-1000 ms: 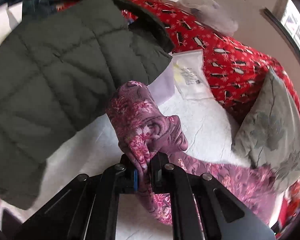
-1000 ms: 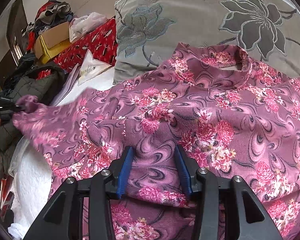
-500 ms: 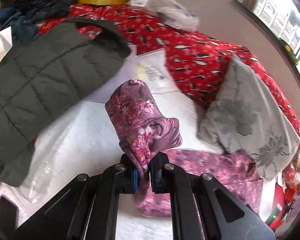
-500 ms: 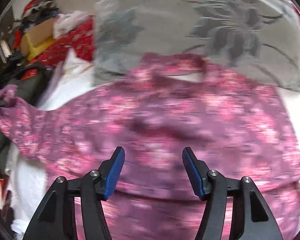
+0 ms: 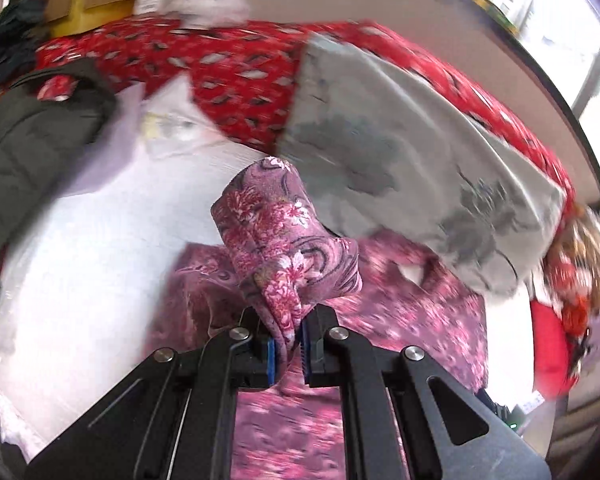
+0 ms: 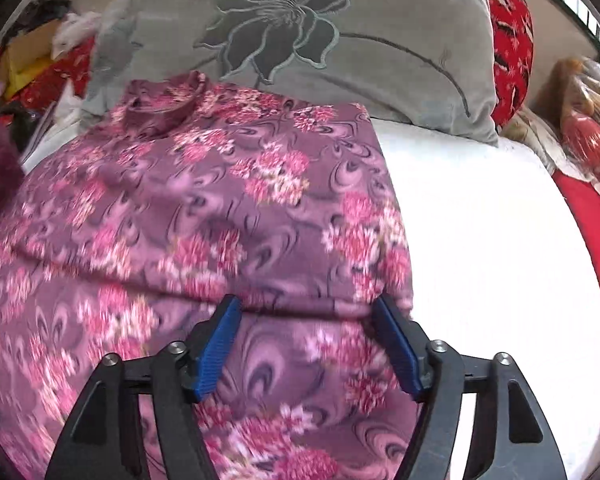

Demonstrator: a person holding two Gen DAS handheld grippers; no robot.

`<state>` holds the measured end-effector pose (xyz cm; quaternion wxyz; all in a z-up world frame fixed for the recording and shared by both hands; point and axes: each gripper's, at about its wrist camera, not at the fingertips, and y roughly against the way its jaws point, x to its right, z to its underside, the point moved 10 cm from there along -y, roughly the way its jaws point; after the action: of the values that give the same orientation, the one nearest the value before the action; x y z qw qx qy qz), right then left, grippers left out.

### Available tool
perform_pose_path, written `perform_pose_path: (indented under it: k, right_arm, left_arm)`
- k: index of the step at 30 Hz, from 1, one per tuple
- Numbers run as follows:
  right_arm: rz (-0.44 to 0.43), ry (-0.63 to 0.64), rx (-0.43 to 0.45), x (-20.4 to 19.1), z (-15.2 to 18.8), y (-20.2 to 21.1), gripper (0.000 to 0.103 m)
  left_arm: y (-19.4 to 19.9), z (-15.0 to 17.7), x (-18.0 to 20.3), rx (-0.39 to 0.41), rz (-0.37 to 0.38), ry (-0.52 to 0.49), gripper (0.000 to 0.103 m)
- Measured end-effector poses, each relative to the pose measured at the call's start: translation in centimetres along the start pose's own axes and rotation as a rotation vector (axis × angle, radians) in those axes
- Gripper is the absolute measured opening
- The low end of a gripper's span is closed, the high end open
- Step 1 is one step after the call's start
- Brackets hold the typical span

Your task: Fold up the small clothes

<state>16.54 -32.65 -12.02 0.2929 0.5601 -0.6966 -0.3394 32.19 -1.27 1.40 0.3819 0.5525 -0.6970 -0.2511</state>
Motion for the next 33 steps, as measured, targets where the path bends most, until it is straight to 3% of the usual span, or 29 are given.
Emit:
perform_pose_path:
  k: [2,5,10,14,15,18,22,24,27,29,33]
  right_arm:
    - [0.033,0.014,0.034,-0.1,0.7,-0.1,0.09]
    - [0.02,-0.043,0.035,0.6,1.0,-0.4,0.099]
    - [-0.023,-0.075,0.04,1.1,1.3,-0.7,0.101]
    - [-0.023,-0.075,0.048,1.0,1.2,-0.8,0.102]
    - [-0.025,-0.076,0.049,1.0,1.2,-0.8,0.102]
    - [-0.026,-0.076,0.05,1.2,1.4,-0.6,0.102]
    - [-0.026,-0.077,0.049,1.1,1.3,-0.7,0.102]
    - [-0.028,-0.077,0.044,1.1,1.4,-0.6,0.102]
    - [-0.016,-0.067,-0.004,1.2,1.2,-0.2,0.098]
    - [-0.007,-0.089,0.006,1.3,0.4,0.7,0.095]
    - [-0.133,-0.154,0.096,-1.4,-3.4,4.2,0.097]
  left_arm:
    - [-0.6,0.8,2.6,-0.016,0.007,-0.041,0.007]
    - [-1.8,2.3,6.4,-0.046,0.017,-0.103,0.007]
    - [-5.0,6.1,11.7,-0.107,0.003,-0.206,0.007]
    - [-9.0,11.0,14.1,-0.212,-0.039,-0.277,0.009]
    - [-9.9,12.2,14.4,-0.243,-0.057,-0.293,0.011]
    - [-11.8,15.1,14.5,-0.319,-0.097,-0.332,0.035]
    - [-10.2,16.1,14.3,-0.318,-0.058,-0.368,0.041]
    - [-7.8,16.2,13.2,-0.328,0.043,-0.298,0.041]
    - [-4.3,15.8,9.1,-0.294,0.134,-0.176,0.053]
    - [-3.1,15.3,5.9,-0.262,0.153,-0.081,0.056]
    - [-3.6,14.8,-0.4,-0.263,0.136,0.106,0.056]
